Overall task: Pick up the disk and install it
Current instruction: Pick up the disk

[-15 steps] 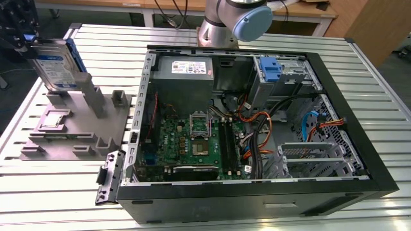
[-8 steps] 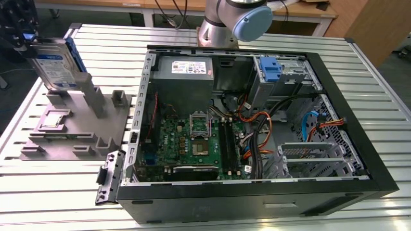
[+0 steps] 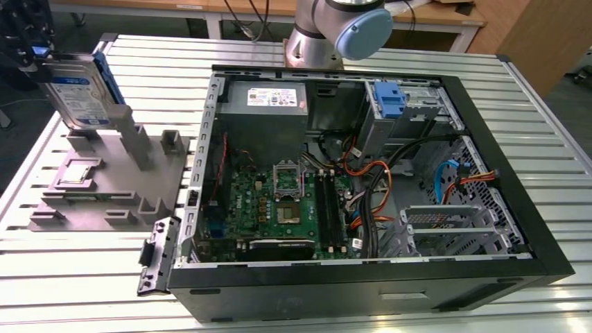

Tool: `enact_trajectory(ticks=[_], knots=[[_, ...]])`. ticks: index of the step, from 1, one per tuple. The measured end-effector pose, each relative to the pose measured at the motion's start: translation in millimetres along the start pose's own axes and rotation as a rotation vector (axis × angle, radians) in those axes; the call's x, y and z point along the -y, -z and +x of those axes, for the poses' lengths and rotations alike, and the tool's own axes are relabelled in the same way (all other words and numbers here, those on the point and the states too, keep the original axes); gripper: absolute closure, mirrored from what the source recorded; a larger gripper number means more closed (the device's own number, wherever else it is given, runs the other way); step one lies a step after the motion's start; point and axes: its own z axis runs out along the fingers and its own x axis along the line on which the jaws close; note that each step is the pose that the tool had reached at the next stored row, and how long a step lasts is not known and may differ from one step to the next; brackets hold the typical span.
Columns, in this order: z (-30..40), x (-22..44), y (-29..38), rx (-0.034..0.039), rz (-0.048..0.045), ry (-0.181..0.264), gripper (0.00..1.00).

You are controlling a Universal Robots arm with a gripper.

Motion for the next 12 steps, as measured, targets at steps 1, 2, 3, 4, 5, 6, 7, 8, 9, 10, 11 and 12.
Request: enact_trajectory(ticks=[1, 2, 3, 4, 5, 6, 7, 8, 9, 10, 11, 12], knots=[[0.0, 0.0, 0.3, 0.0000, 0.0001, 0.000, 0.64], [0.0, 0.0, 0.4, 0.0001, 0.0003, 0.000, 0.64], [0.0, 0.0, 0.4, 0.0002, 0.0004, 0.000, 0.64], [0.0, 0.0, 0.7, 0.0001, 0.0002, 0.000, 0.64], [0.0, 0.0, 1.0, 0.0000, 0.0001, 0.000, 0.64], [0.0, 0.0, 1.2, 0.0000, 0.0001, 0.000, 0.64], [0.0, 0.0, 1.3, 0.0001, 0.0001, 0.000, 0.64], [0.0, 0.0, 1.6, 0.0000, 0.0001, 0.000, 0.64], [0.0, 0.0, 1.9, 0.0000, 0.0001, 0.000, 0.64], [0.0, 0.0, 2.0, 0.0001, 0.0002, 0.000, 0.64], [0.0, 0.0, 2.1, 0.0001, 0.0003, 0.000, 0.64], [0.0, 0.0, 2.3, 0.0001, 0.0002, 0.000, 0.64]])
